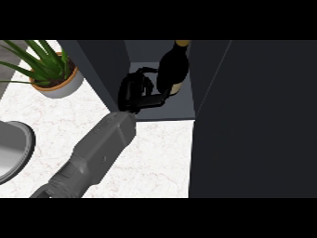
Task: Pick up the wine, place it into the cabinet and close the cabinet
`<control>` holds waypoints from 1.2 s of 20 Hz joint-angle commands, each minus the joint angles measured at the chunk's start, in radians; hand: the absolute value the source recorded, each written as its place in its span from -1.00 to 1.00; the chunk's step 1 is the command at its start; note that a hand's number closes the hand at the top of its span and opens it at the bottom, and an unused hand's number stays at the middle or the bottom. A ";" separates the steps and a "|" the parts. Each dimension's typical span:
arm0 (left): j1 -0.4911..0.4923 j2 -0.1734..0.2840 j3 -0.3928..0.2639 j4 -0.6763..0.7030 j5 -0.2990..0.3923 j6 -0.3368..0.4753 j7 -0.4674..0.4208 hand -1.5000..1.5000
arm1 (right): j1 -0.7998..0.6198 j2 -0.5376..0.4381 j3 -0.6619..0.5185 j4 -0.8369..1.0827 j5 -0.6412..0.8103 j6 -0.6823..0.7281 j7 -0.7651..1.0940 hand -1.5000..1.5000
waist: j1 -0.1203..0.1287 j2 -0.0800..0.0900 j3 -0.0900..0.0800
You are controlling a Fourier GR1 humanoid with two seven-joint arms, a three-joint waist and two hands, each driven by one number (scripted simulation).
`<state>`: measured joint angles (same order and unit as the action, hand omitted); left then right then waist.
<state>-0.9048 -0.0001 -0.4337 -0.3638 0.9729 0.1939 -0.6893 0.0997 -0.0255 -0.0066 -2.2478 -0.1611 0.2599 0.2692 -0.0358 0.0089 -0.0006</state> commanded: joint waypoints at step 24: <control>-0.037 0.008 0.082 0.217 0.017 -0.061 -0.190 -1.00 | -0.052 -0.020 -0.024 0.001 -0.010 -0.009 0.021 -1.00 | 0.004 0.003 0.000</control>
<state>-0.9766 -0.0020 -0.3824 -0.1773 0.9970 0.1708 -0.8061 0.0581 -0.0419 -0.0272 -2.2459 -0.1785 0.2552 0.2892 -0.0524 0.0220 -0.0070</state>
